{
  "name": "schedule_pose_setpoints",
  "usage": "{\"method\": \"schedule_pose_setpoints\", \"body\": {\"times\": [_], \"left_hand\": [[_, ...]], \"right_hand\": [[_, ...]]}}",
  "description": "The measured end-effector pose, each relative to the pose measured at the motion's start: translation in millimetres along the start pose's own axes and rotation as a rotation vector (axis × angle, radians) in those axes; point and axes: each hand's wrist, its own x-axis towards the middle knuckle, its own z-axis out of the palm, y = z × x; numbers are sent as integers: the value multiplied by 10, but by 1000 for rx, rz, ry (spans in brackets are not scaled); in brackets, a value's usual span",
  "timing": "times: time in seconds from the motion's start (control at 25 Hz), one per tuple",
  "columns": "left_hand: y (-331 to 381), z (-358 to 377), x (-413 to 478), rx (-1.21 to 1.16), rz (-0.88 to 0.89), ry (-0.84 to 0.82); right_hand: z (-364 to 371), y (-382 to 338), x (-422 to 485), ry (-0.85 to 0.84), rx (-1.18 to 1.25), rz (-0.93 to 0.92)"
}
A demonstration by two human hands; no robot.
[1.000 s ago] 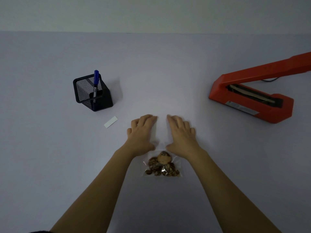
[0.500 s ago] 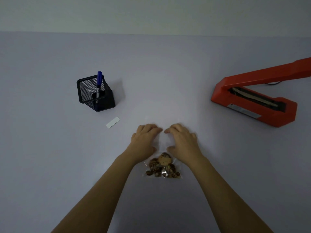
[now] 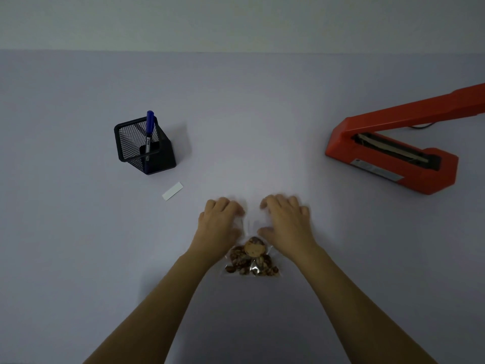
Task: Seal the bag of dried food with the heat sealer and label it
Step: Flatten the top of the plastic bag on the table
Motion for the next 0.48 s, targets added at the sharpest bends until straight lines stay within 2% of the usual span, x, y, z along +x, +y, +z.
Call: {"method": "schedule_pose_setpoints", "body": {"times": [0.16, 0.48], "left_hand": [[-58, 135, -140, -118, 44, 38], [48, -106, 152, -9, 105, -107]], "right_hand": [[68, -21, -87, 2, 28, -46], [-67, -32, 95, -93, -10, -60]]}}
